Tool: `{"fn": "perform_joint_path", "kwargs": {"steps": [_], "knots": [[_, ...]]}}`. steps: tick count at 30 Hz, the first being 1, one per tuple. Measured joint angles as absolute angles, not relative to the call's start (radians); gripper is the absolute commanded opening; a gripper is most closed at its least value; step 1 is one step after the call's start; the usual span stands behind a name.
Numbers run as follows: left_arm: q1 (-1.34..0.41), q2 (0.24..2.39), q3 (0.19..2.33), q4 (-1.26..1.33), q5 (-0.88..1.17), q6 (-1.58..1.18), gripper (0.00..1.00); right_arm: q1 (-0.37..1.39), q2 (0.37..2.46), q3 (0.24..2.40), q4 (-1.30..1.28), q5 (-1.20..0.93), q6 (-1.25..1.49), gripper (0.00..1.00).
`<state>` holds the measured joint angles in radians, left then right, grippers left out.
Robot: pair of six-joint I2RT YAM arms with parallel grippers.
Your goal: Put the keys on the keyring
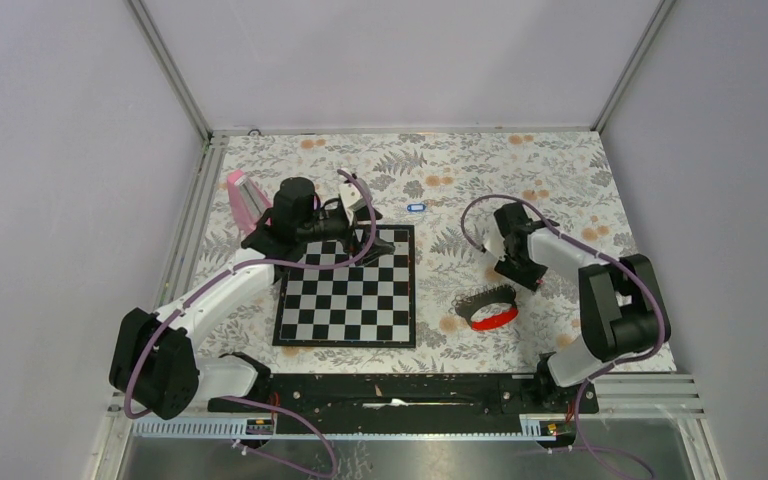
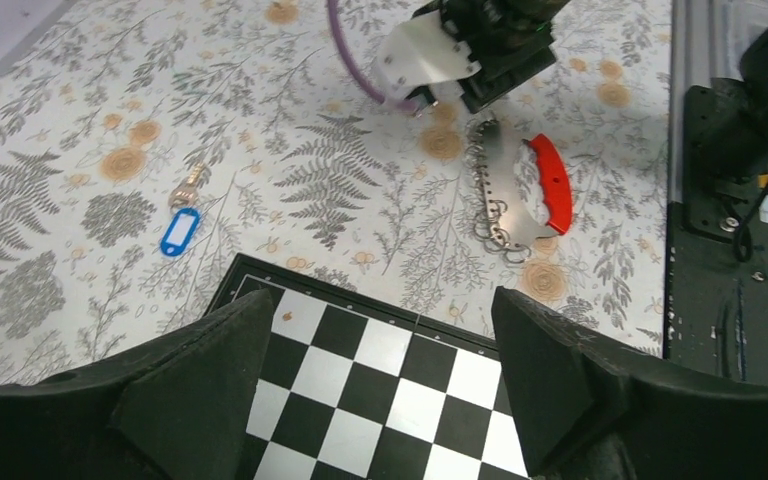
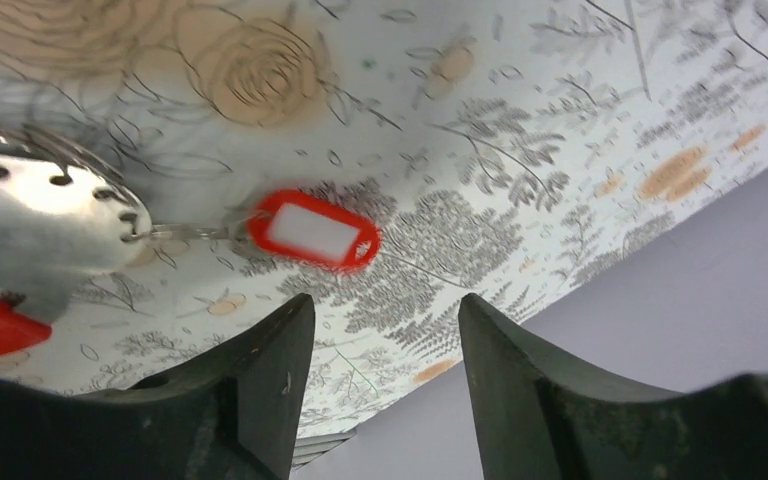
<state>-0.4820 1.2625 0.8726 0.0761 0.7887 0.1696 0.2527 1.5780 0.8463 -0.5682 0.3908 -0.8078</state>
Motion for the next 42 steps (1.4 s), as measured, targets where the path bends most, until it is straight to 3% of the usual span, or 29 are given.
{"fn": "perform_joint_path", "kwargs": {"steps": [3, 6, 9, 11, 19, 34, 38, 42], "knots": [[-0.477, 1.262, 0.873, 0.078, 0.738, 0.168, 0.99, 0.237, 1.521, 0.848, -0.578, 0.39, -0.808, 0.72], [-0.471, 1.262, 0.873, 0.088, 0.675, 0.159, 0.99, 0.229, 1.46, 0.853, -0.588, 0.39, -0.807, 0.82], [-0.467, 1.262, 0.873, 0.105, 0.603, 0.148, 0.99, 0.221, 1.401, 0.857, -0.594, 0.376, -0.8, 0.98], [-0.464, 1.262, 0.873, 0.117, 0.555, 0.139, 0.99, 0.218, 1.363, 0.867, -0.598, 0.356, -0.786, 1.0], [-0.458, 1.258, 0.875, 0.123, 0.453, 0.112, 0.99, 0.215, 1.219, 0.948, -0.59, 0.187, -0.667, 1.0], [-0.458, 1.258, 0.912, -0.076, 0.558, 0.17, 0.99, 0.215, 1.168, 0.879, -0.544, -0.217, -0.471, 0.99], [-0.458, 1.258, 0.925, -0.116, 0.583, 0.18, 0.99, 0.215, 1.184, 0.844, -0.532, -0.228, -0.474, 0.93], [-0.458, 1.258, 0.925, -0.142, 0.609, 0.184, 0.99, 0.214, 1.252, 0.84, -0.517, -0.22, -0.481, 0.75]]}}
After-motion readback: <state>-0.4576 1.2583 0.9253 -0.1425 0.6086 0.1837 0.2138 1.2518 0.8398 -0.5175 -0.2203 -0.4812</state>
